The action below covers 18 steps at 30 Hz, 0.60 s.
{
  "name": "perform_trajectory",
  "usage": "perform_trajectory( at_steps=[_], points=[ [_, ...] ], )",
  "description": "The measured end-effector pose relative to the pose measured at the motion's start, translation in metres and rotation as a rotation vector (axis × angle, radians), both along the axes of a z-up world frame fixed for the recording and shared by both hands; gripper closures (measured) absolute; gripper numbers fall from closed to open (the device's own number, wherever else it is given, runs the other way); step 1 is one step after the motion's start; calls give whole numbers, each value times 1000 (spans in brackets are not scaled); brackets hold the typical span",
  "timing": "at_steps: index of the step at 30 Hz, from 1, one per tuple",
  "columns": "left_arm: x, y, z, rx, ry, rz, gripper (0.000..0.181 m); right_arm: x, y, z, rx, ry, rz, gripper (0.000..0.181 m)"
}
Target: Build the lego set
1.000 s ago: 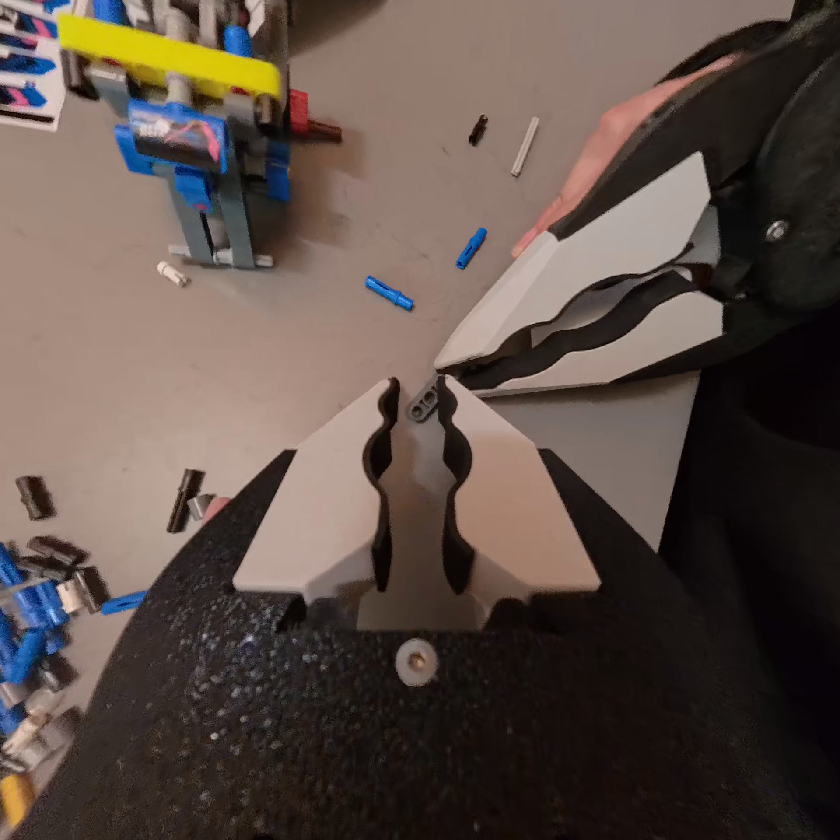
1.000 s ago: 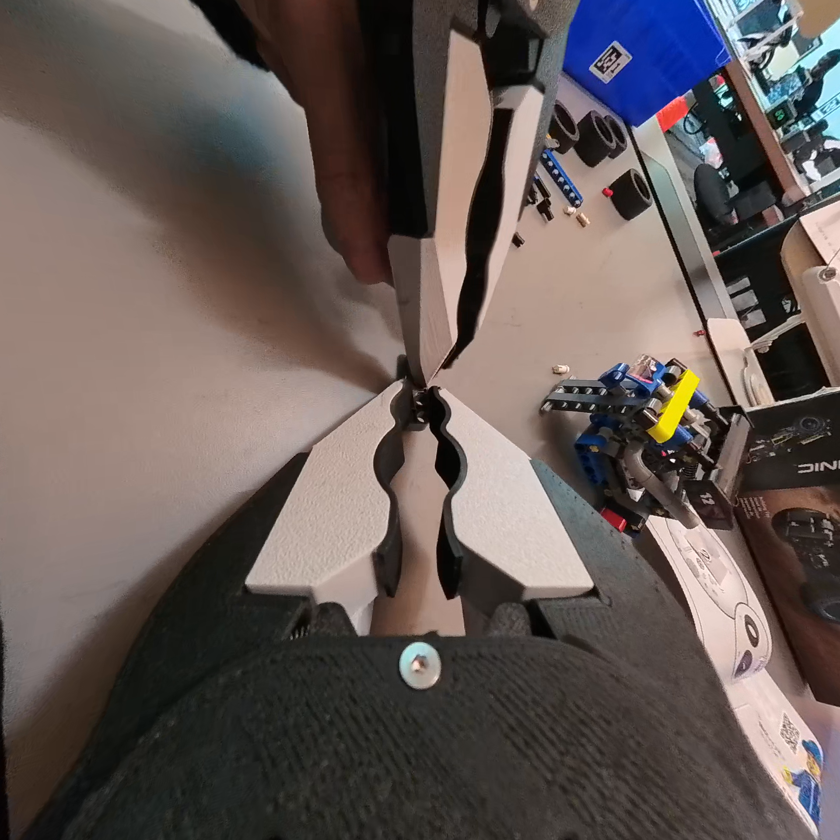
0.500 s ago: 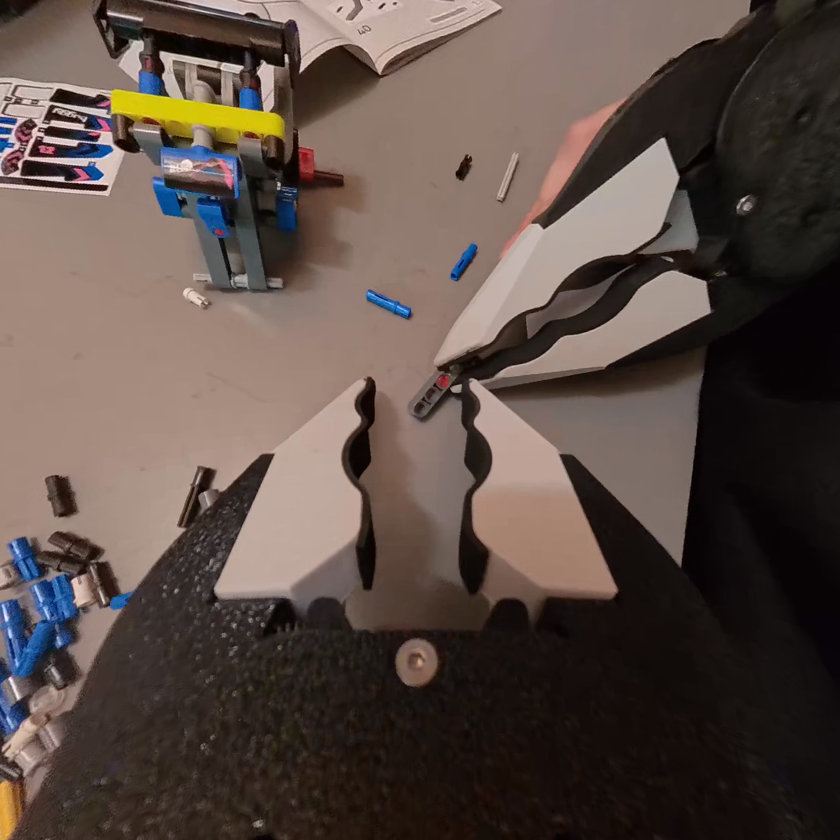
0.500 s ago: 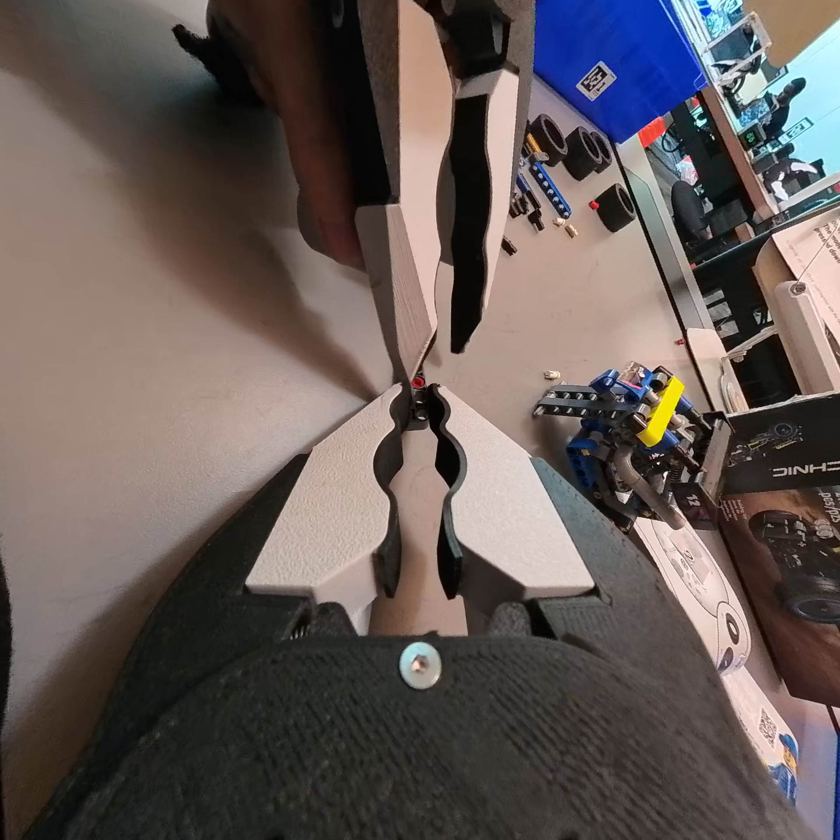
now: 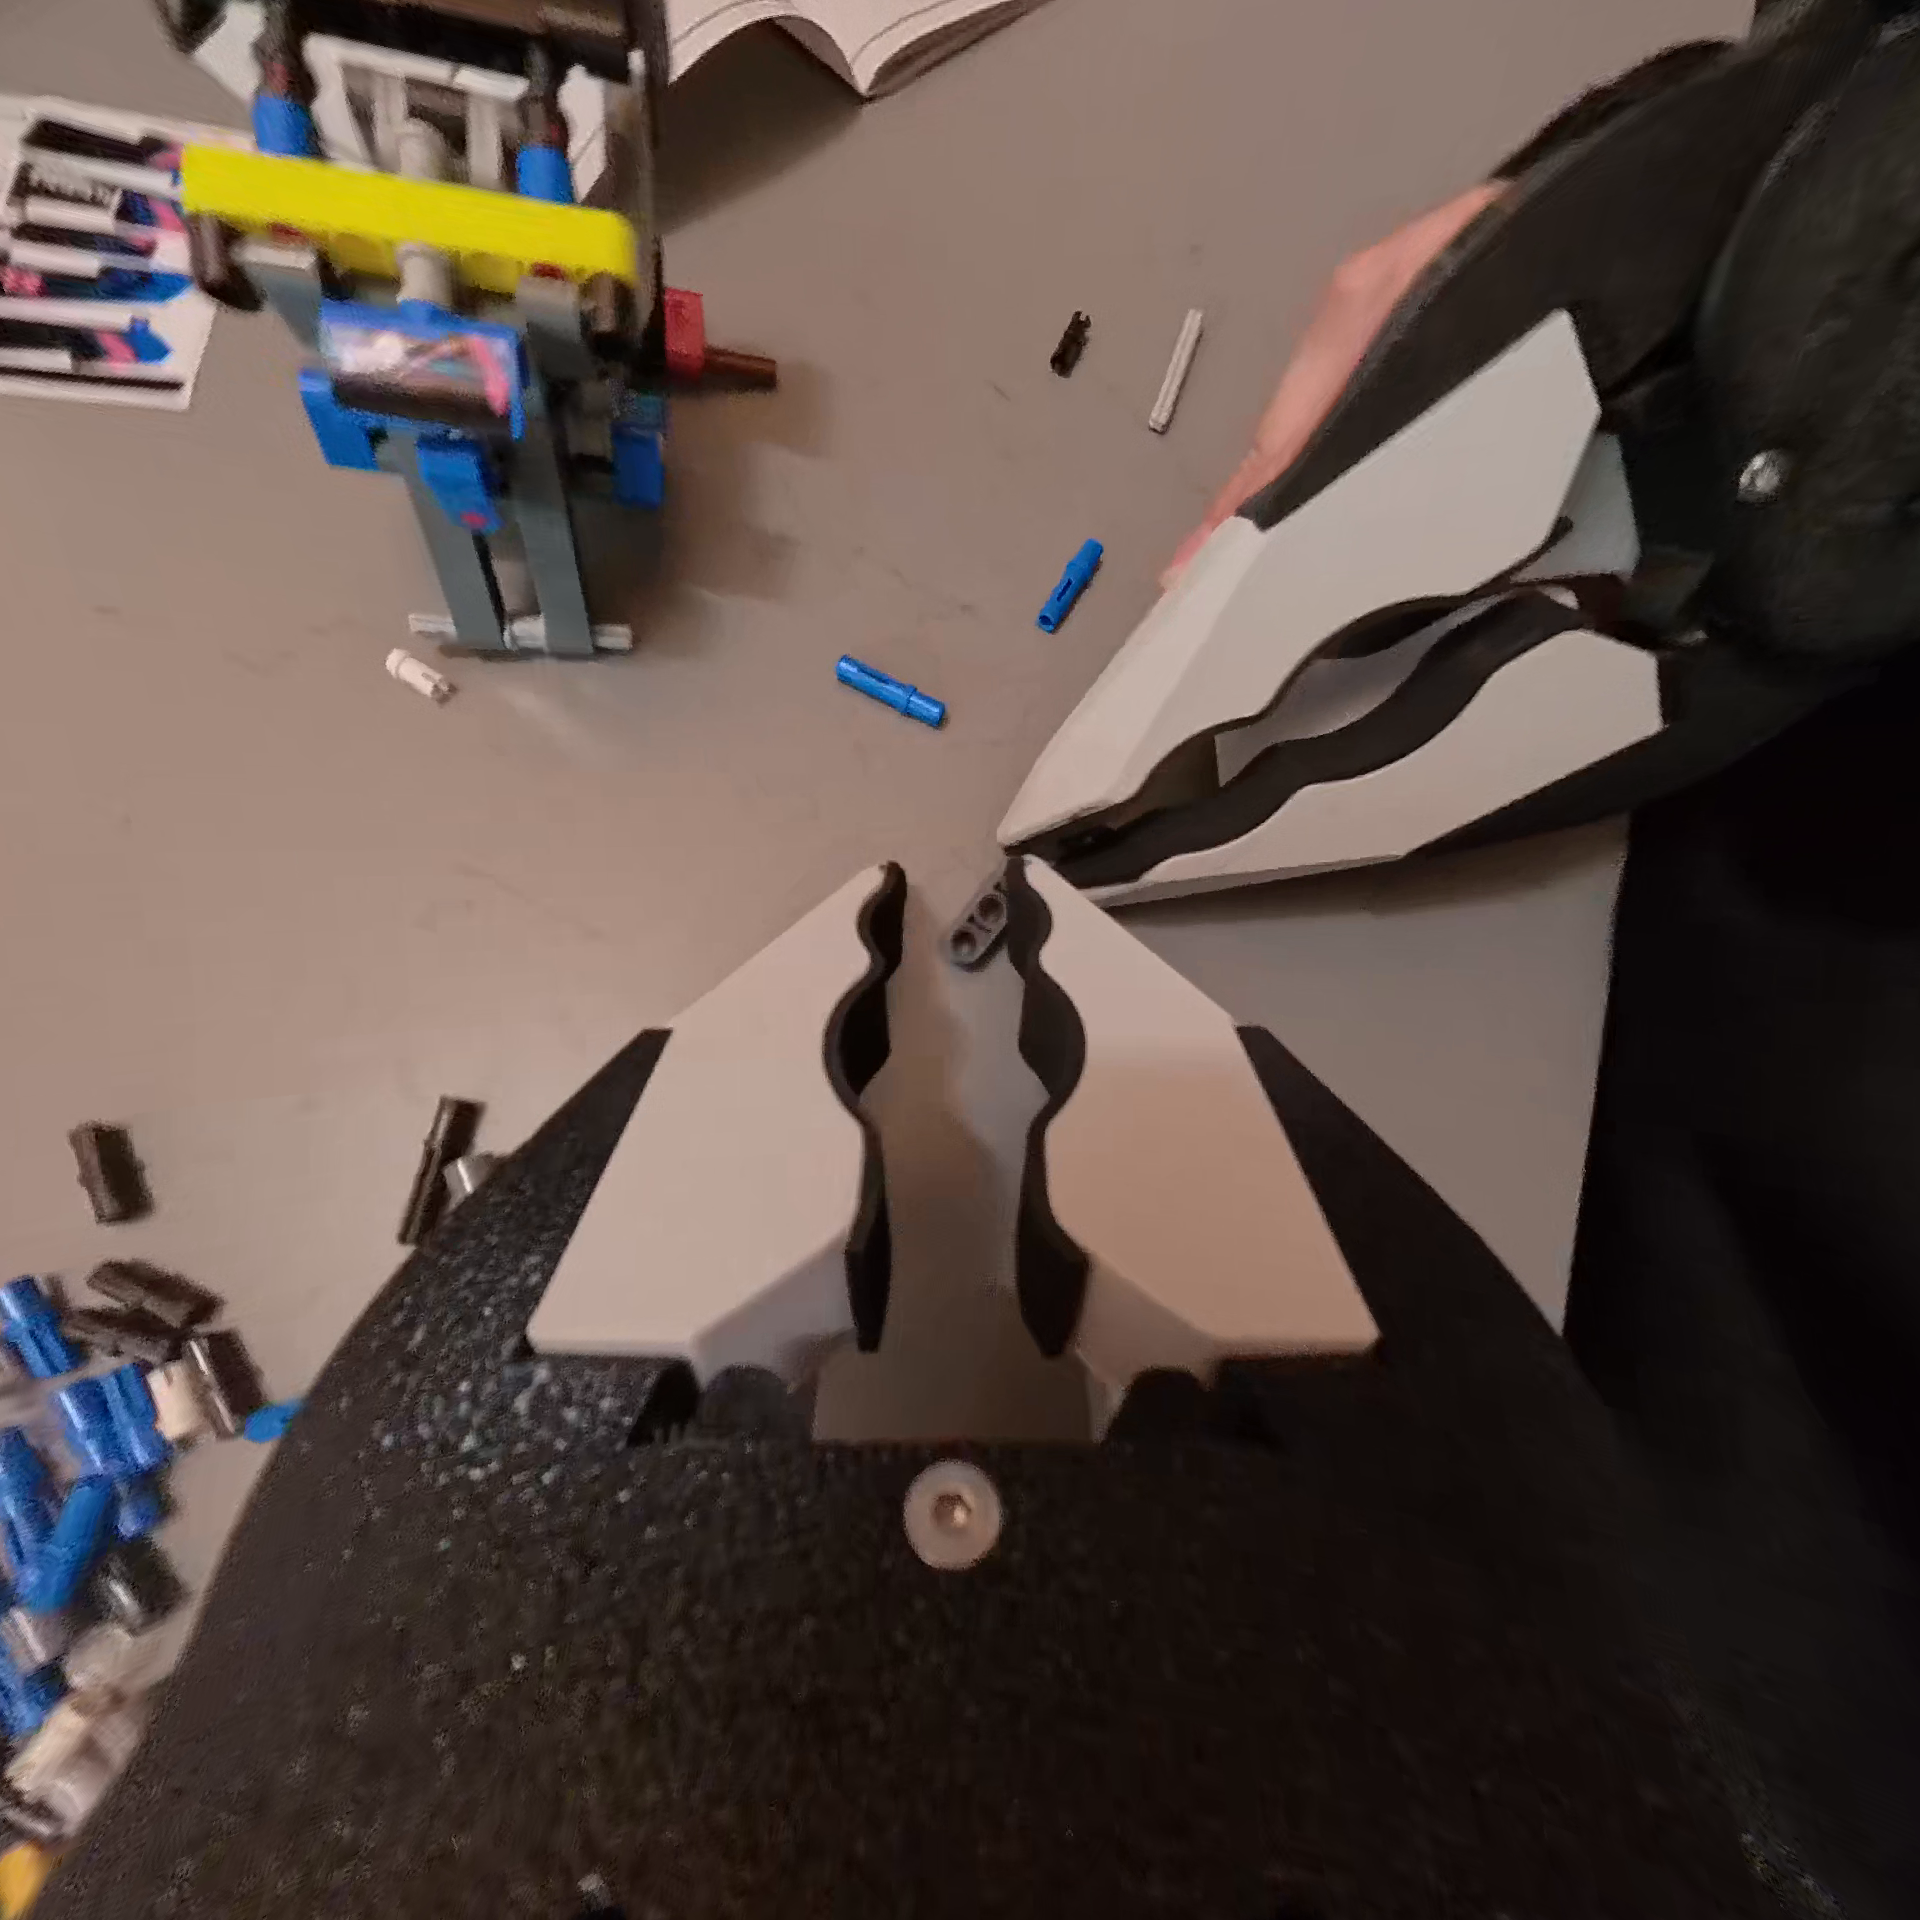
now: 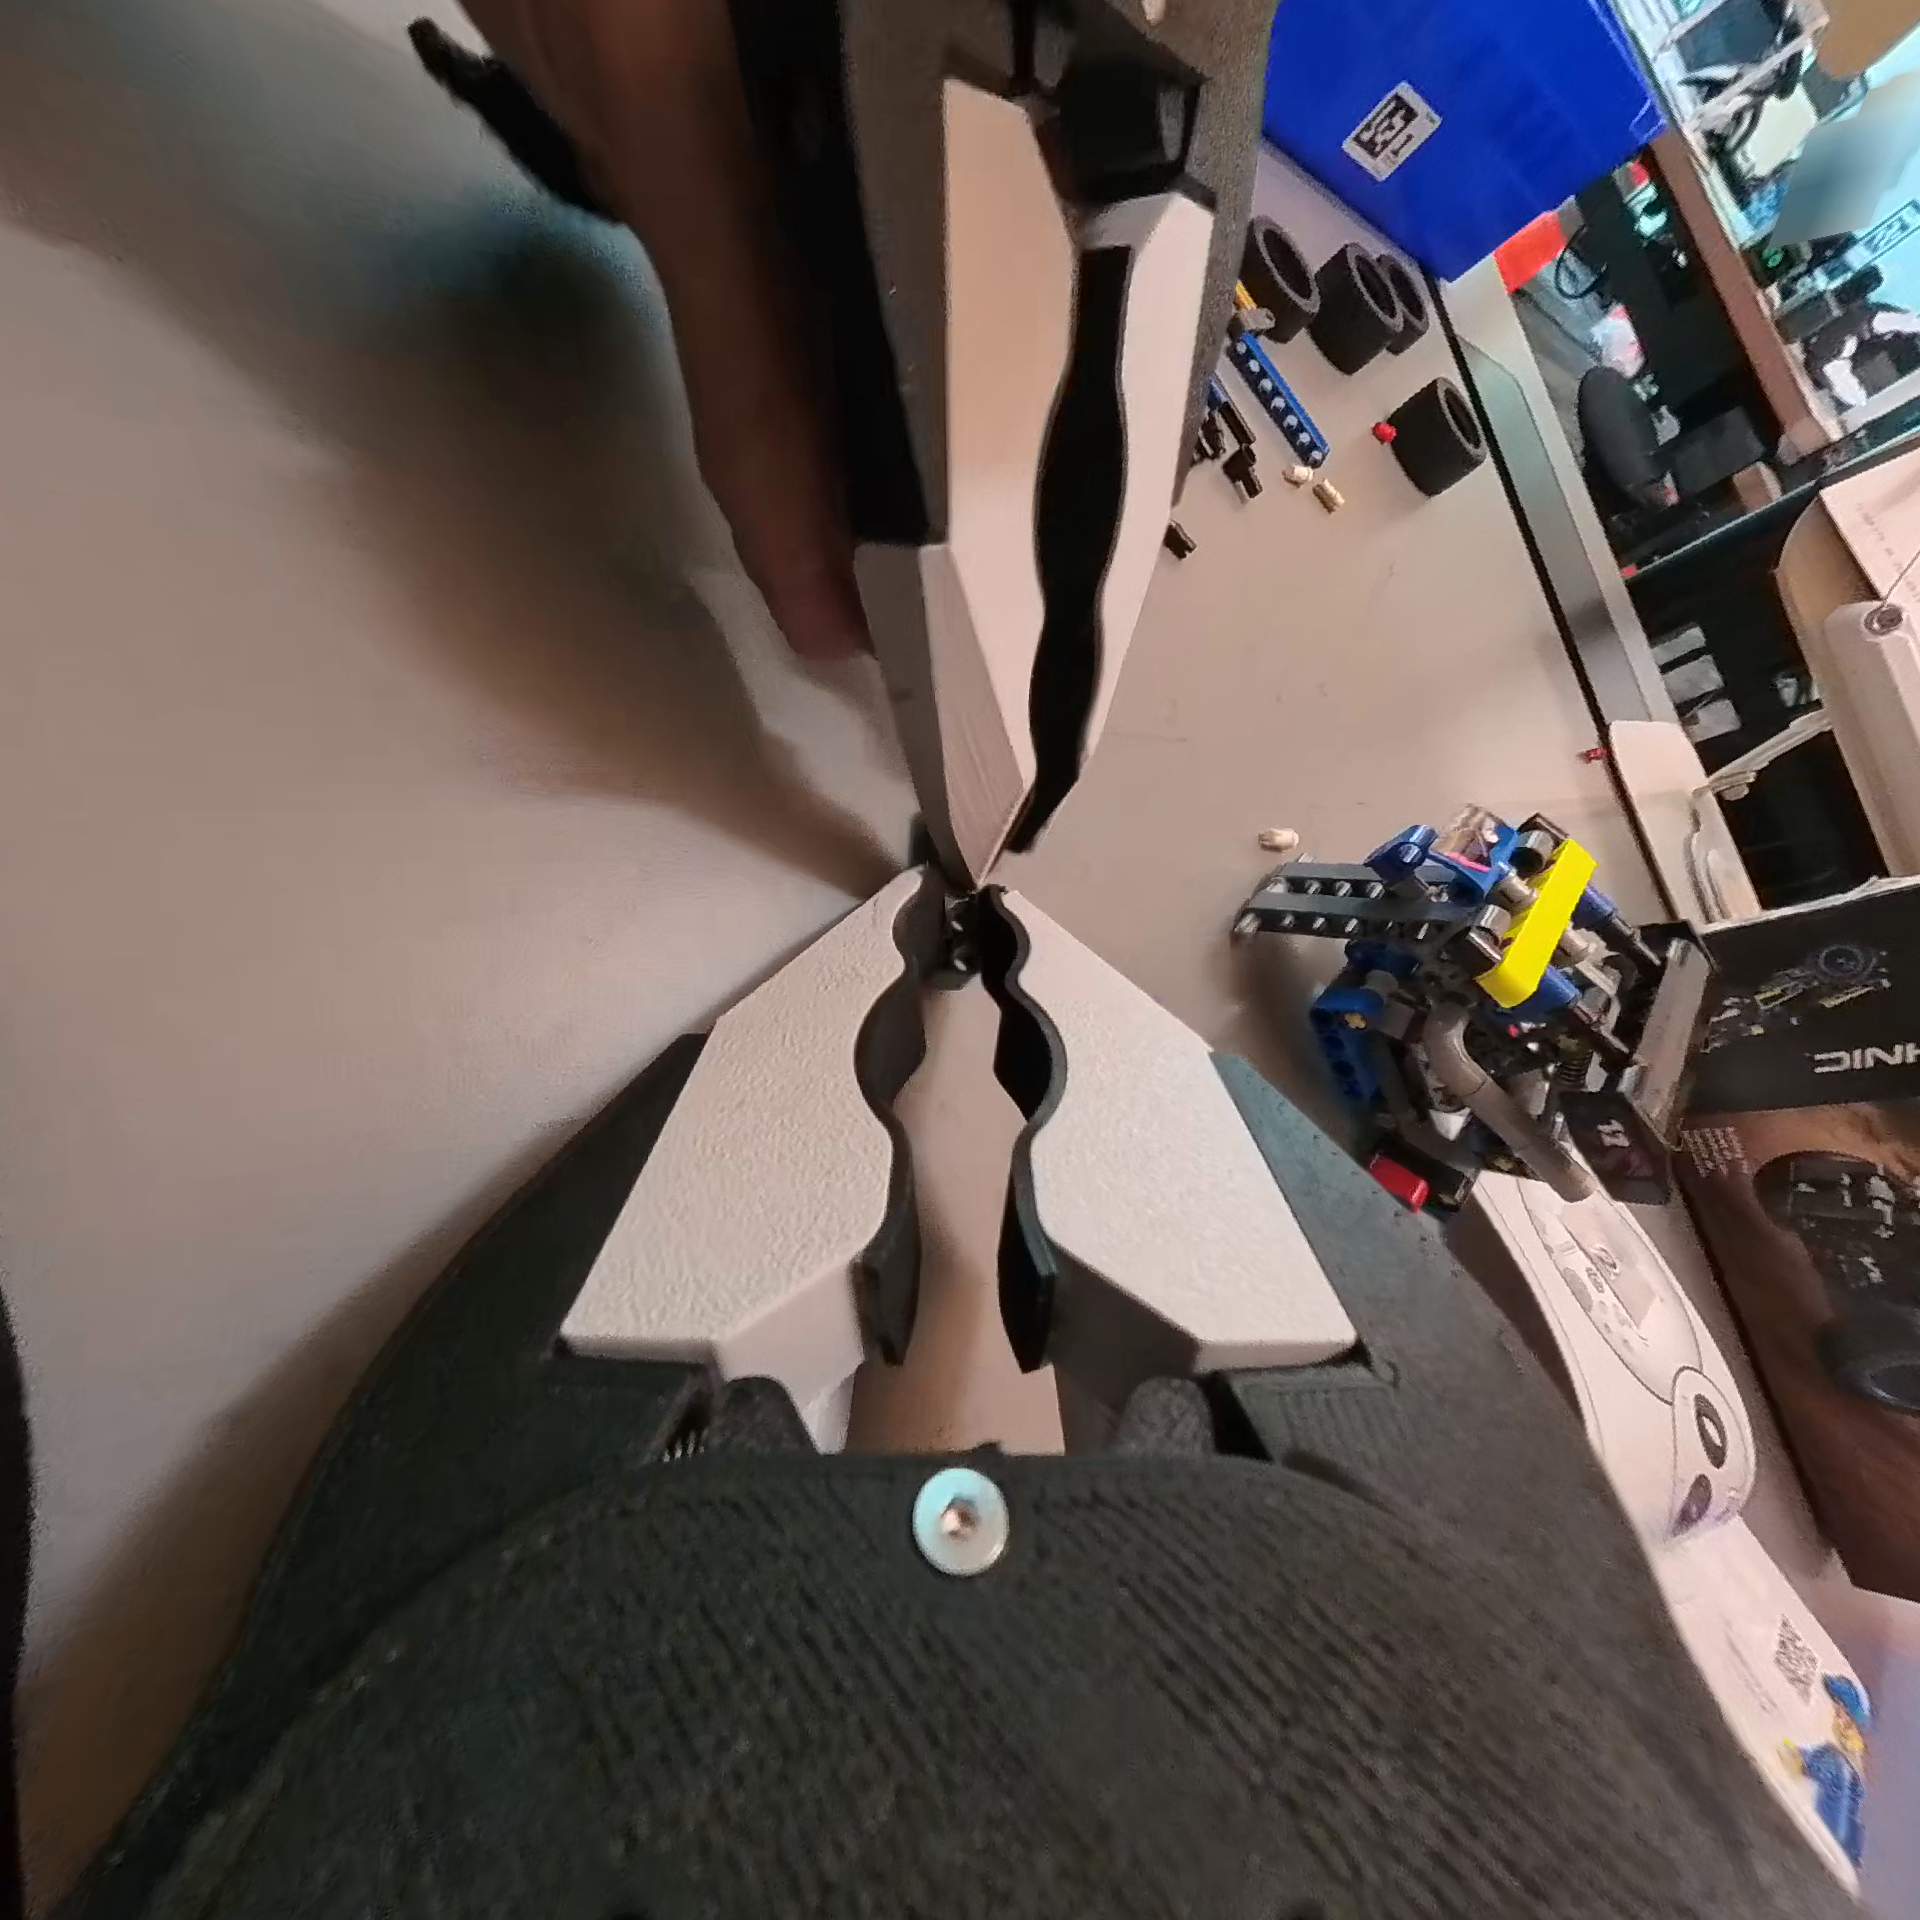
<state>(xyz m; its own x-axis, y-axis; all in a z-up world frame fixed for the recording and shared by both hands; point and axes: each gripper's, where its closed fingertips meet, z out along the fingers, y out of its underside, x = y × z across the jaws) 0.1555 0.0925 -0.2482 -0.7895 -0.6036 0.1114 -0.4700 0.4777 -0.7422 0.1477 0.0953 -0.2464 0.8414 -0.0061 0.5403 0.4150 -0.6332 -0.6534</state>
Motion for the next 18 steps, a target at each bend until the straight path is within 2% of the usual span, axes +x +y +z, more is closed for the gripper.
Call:
perform_trajectory(
  at_steps=[1,3,5,8,10,12,15,18],
  points=[
    [-1,-2,0,26,-23,-24,171,0,0,0,1,-1,1,175],
    [-1,-1,2,62,-90,-49,175,0,1,1,8,-32,5,174],
    [2,4,4,36,-132,-25,155,-2,1,4,22,-87,20,174],
    [-16,0,6,-23,-93,-122,149,-3,0,7,30,-161,37,174],
    [-21,-2,5,19,-141,-167,150,-5,1,8,41,-155,57,175],
    [-19,-2,1,118,-239,-189,154,-8,2,9,48,-161,73,174],
    [-10,2,-1,281,-423,-205,174,-8,2,8,39,-157,75,174],
    [-3,0,9,398,-706,-235,176,0,-3,18,102,-85,36,172]
  ],
)
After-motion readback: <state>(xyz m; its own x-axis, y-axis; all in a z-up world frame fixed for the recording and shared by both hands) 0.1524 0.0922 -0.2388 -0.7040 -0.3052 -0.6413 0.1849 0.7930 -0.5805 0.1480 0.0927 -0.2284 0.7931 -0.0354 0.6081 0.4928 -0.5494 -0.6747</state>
